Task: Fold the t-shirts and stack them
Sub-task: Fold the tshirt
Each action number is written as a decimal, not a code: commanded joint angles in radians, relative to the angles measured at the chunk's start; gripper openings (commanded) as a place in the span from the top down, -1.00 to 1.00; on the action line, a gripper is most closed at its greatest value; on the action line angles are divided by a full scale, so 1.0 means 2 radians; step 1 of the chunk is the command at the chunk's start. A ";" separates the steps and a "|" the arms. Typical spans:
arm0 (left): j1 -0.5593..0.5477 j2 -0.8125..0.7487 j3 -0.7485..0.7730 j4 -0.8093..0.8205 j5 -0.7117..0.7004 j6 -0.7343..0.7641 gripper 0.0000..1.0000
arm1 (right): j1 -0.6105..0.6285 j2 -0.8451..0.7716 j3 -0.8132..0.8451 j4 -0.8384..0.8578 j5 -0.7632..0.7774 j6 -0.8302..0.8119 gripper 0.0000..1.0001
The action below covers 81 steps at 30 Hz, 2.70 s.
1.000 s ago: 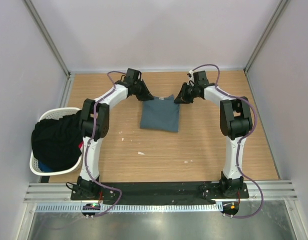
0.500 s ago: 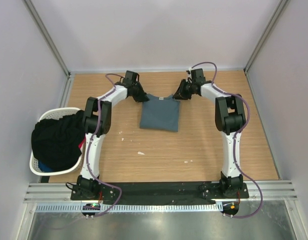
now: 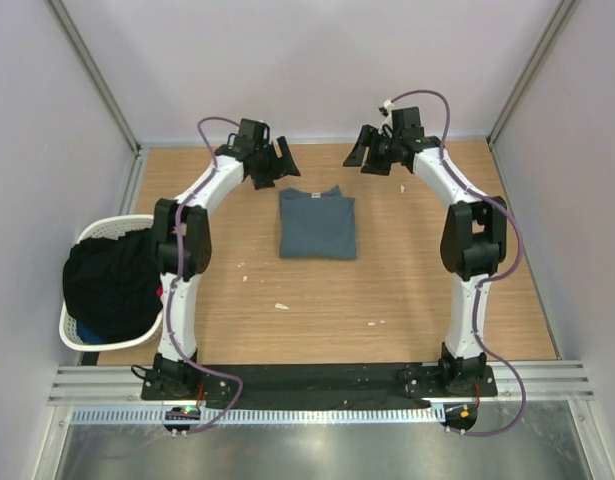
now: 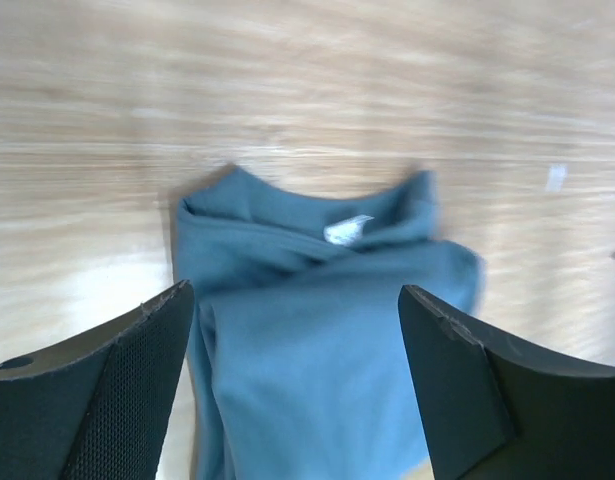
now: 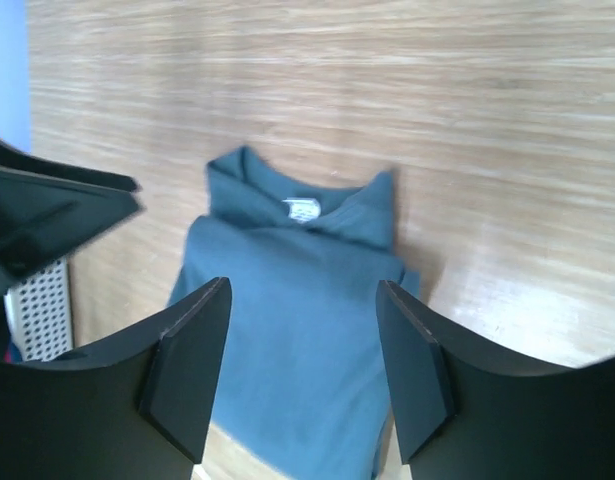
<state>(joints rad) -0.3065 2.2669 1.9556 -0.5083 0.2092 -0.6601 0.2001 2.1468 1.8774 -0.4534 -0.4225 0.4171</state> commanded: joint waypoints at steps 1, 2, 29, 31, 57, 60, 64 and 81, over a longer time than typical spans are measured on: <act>0.001 -0.125 -0.020 -0.005 -0.017 0.029 -0.68 | 0.003 -0.069 -0.043 -0.019 -0.003 -0.021 -0.29; -0.002 -0.142 -0.057 -0.001 -0.021 0.026 -0.68 | 0.006 -0.075 -0.056 -0.018 -0.004 -0.024 -0.27; -0.081 -0.159 -0.334 0.019 -0.120 -0.070 -0.28 | 0.052 -0.035 -0.172 -0.004 0.094 0.000 -0.02; -0.081 -0.159 -0.335 0.017 -0.116 -0.063 -0.28 | 0.053 -0.036 -0.177 0.000 0.090 0.000 -0.01; -0.053 -0.391 -0.277 -0.085 -0.053 0.019 -1.00 | 0.030 -0.276 -0.128 -0.099 0.183 0.007 -0.99; -0.036 -0.442 -0.333 -0.080 -0.049 0.016 -1.00 | 0.030 -0.346 -0.186 -0.065 0.239 0.020 -1.00; -0.010 -0.492 -0.400 -0.069 -0.047 0.005 -0.99 | 0.030 -0.420 -0.296 -0.026 0.291 0.045 -0.99; 0.004 -0.378 -0.449 0.143 0.027 -0.024 -0.90 | 0.028 -0.445 -0.395 -0.025 0.297 0.084 -0.99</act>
<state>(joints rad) -0.3004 1.4258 1.0199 -0.3973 0.2005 -0.6830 0.2558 1.2552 1.1057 -0.5434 0.1844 0.5541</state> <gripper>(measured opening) 0.963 0.996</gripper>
